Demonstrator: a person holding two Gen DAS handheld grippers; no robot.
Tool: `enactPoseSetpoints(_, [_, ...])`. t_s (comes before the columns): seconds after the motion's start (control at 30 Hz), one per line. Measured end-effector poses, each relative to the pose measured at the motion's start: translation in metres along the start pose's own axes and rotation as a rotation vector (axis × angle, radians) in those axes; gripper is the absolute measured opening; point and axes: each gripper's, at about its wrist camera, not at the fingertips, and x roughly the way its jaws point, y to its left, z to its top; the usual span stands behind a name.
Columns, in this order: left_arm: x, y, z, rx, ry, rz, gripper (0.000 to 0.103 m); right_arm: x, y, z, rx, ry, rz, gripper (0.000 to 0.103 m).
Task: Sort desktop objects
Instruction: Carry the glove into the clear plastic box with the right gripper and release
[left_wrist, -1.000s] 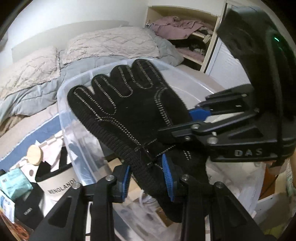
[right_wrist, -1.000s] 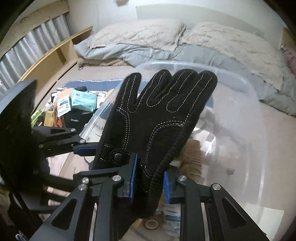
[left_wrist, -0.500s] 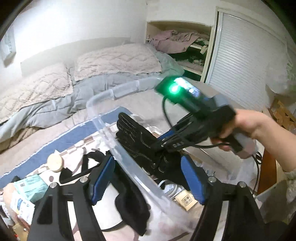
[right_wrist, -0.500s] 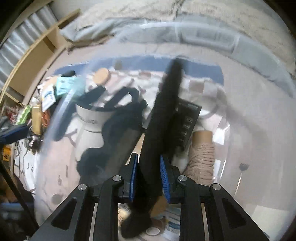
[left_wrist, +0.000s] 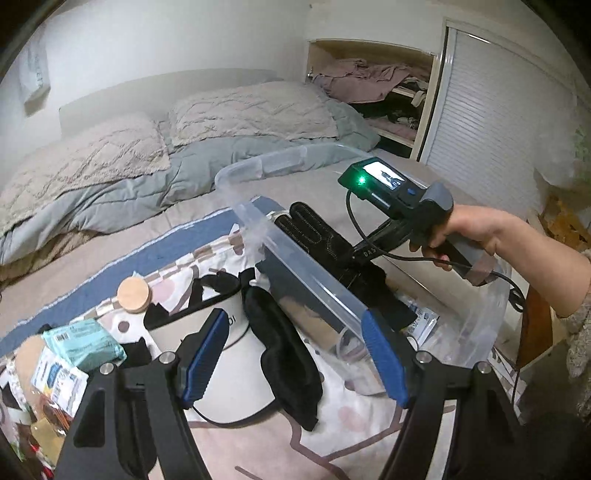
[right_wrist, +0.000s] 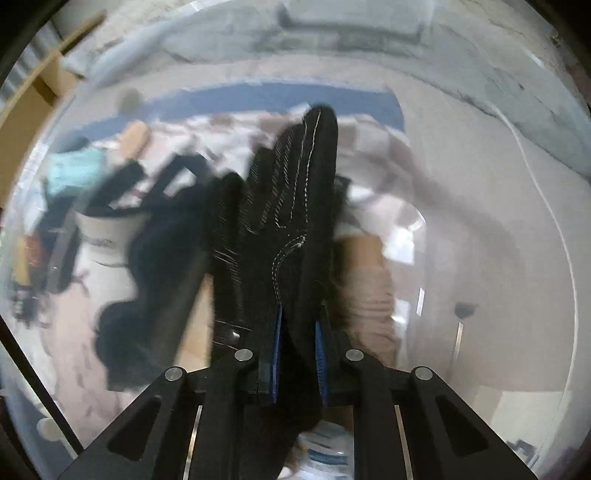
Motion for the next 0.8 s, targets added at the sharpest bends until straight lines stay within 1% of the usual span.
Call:
enactPoseSetpoints(0.1, [-0.002, 0.003, -0.003, -0.018, 0.002, -0.003, 0.074, 0.006, -0.008, 0.001, 0.052, 0.015, 0.009, 0.017])
enactPoseSetpoints(0.2, [-0.003, 0.006, -0.003, -0.035, -0.003, -0.007, 0.074, 0.013, -0.008, 0.003, 0.076, 0.034, -0.019, 0.017])
enactPoseSetpoints(0.27, [-0.004, 0.007, -0.002, -0.045, -0.008, -0.015, 0.074, 0.019, -0.009, 0.007, 0.123, 0.039, -0.029, 0.018])
enactPoseSetpoints(0.33, [-0.005, 0.008, -0.002, -0.048, -0.011, -0.021, 0.074, 0.019, -0.004, 0.006, 0.122, 0.032, -0.02, 0.018])
enactPoseSetpoints(0.4, [-0.006, 0.008, -0.002, -0.048, -0.014, -0.021, 0.074, 0.017, 0.005, 0.005, 0.081, 0.04, -0.027, 0.023])
enactPoseSetpoints(0.43, [-0.006, 0.008, -0.002, -0.049, -0.014, -0.022, 0.074, 0.017, 0.006, 0.005, 0.075, 0.042, -0.035, 0.024])
enactPoseSetpoints(0.47, [-0.006, 0.008, -0.002, -0.05, -0.015, -0.022, 0.074, 0.016, 0.006, 0.005, 0.073, 0.042, -0.051, 0.03])
enactPoseSetpoints(0.5, [-0.006, 0.009, -0.002, -0.053, -0.016, -0.023, 0.074, 0.013, 0.006, 0.004, 0.067, 0.039, -0.043, 0.046])
enactPoseSetpoints(0.53, [-0.007, 0.01, -0.002, -0.056, -0.017, -0.025, 0.074, 0.008, 0.005, 0.003, 0.07, 0.026, -0.024, 0.055])
enactPoseSetpoints(0.57, [-0.008, 0.011, -0.003, -0.058, -0.018, -0.026, 0.074, 0.001, 0.004, 0.001, 0.078, 0.001, 0.003, 0.068])
enactPoseSetpoints(0.6, [-0.008, 0.012, -0.004, -0.059, -0.018, -0.024, 0.074, -0.009, 0.004, -0.002, 0.078, -0.03, 0.029, 0.07])
enactPoseSetpoints(0.67, [-0.009, 0.014, -0.004, -0.062, -0.018, -0.022, 0.074, -0.022, 0.007, -0.006, 0.056, -0.049, 0.047, 0.07])
enactPoseSetpoints(0.8, [-0.01, 0.017, -0.005, -0.07, -0.022, -0.03, 0.074, -0.04, 0.012, -0.012, 0.006, -0.029, 0.031, 0.07])
